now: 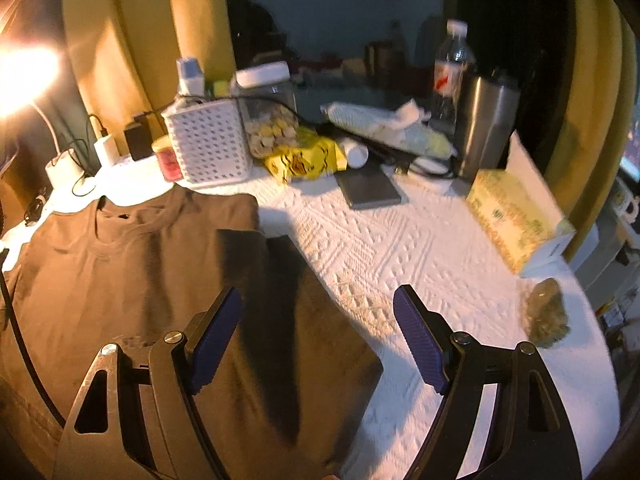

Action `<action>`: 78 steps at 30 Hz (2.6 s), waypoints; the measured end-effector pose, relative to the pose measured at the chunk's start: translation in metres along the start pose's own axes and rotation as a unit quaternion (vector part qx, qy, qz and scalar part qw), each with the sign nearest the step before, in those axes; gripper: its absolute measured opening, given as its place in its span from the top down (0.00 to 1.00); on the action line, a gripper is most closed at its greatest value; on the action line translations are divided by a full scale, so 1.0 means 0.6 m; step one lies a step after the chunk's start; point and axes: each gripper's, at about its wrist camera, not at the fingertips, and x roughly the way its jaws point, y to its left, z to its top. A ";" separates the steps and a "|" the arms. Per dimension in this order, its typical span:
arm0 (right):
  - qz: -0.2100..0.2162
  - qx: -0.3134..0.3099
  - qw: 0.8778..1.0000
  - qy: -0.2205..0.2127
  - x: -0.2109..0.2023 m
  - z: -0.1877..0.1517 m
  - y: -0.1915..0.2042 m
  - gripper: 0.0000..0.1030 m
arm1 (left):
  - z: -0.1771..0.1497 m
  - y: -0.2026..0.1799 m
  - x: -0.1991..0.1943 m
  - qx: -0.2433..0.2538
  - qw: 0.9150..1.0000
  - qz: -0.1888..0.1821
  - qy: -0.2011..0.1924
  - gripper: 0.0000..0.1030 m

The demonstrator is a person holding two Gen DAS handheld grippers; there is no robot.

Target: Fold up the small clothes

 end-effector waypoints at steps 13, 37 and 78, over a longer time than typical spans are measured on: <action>0.008 0.016 0.996 0.085 0.089 -0.002 -0.015 0.26 | 0.001 0.015 0.050 -0.011 0.999 -0.004 0.030 0.01; 0.032 -0.085 0.996 -0.017 -0.045 0.020 0.133 0.95 | -0.004 0.078 -0.013 -0.032 0.999 -0.038 -0.002 0.01; 0.175 -0.092 0.976 0.091 -0.067 -0.148 0.192 0.50 | -0.027 0.045 -0.041 -0.003 0.998 -0.045 0.037 0.01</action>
